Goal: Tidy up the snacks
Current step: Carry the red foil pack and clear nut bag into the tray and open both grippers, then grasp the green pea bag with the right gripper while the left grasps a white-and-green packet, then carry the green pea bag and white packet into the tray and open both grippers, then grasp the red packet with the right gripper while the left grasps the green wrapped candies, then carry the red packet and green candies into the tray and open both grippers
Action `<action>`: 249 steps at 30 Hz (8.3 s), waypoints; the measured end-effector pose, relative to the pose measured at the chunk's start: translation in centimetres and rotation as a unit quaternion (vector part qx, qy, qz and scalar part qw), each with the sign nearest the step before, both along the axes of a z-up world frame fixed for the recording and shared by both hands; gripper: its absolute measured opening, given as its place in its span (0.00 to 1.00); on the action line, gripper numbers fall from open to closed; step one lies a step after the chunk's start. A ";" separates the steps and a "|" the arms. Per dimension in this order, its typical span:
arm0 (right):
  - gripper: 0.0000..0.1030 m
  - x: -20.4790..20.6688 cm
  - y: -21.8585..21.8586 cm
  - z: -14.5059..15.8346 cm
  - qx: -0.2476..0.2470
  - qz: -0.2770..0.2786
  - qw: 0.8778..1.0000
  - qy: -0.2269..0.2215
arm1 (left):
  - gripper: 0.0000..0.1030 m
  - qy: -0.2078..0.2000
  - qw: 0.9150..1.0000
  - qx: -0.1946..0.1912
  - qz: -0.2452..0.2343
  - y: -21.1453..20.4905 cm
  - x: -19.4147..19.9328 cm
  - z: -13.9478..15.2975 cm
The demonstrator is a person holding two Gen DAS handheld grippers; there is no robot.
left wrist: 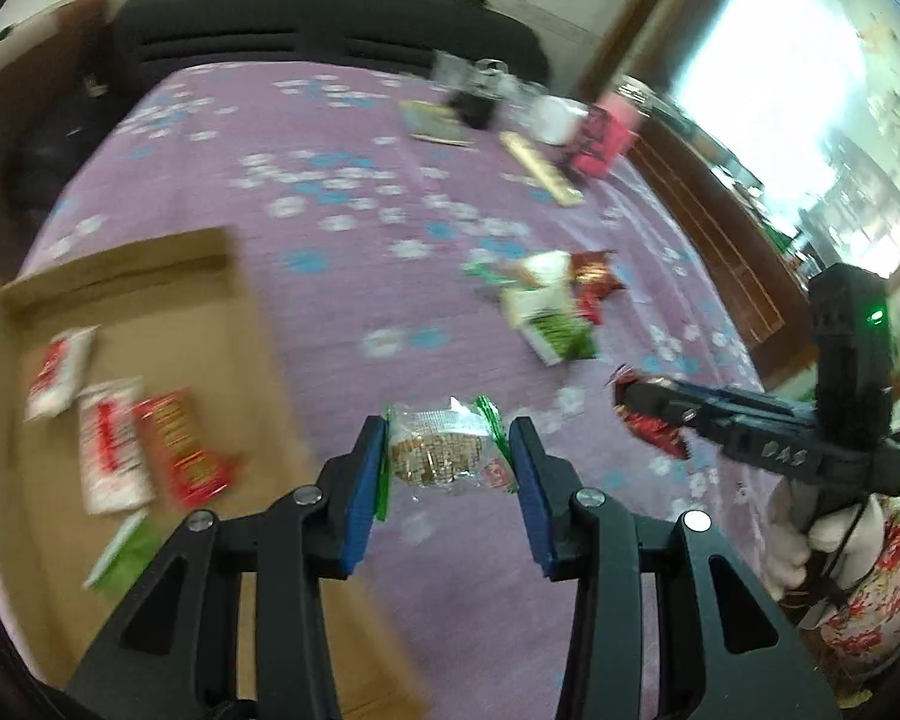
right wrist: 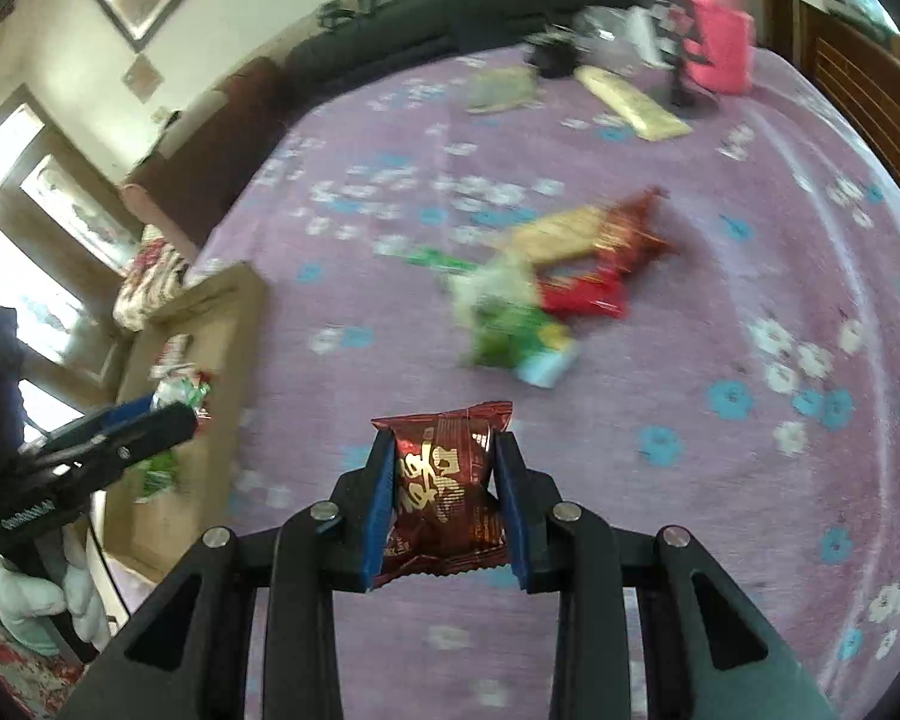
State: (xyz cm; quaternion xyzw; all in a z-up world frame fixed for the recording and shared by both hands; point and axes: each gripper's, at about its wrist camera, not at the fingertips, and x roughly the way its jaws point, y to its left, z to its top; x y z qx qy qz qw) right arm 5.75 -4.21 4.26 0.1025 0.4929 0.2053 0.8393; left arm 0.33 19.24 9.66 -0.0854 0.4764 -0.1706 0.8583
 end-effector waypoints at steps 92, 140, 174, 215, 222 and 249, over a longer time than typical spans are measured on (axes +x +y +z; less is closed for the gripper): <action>0.17 3.6 -6.7 -4.3 0.002 0.076 0.996 0.038 | 0.56 0.062 0.994 0.078 -0.047 -16.8 13.5 -8.0; 0.27 2.7 13.7 0.3 -0.038 0.151 0.987 -0.026 | 0.43 0.038 0.972 0.074 0.219 14.1 0.4 -2.9; 0.32 0.5 24.2 3.0 -0.052 0.185 0.979 -0.064 | 0.80 -0.110 0.917 0.057 0.379 16.9 -18.9 14.8; 0.34 8.9 -5.8 -2.9 0.036 -0.100 0.992 0.071 | 0.85 -0.001 0.999 0.042 -0.014 -6.7 9.0 -0.1; 0.36 11.4 -4.0 -5.5 0.055 -0.178 0.977 0.109 | 0.85 -0.002 0.987 0.090 -0.136 -9.6 13.5 -2.4; 0.19 9.0 -5.4 -4.4 0.020 -0.150 0.987 0.060 | 0.24 0.064 0.984 0.082 -0.143 -12.8 16.2 -7.3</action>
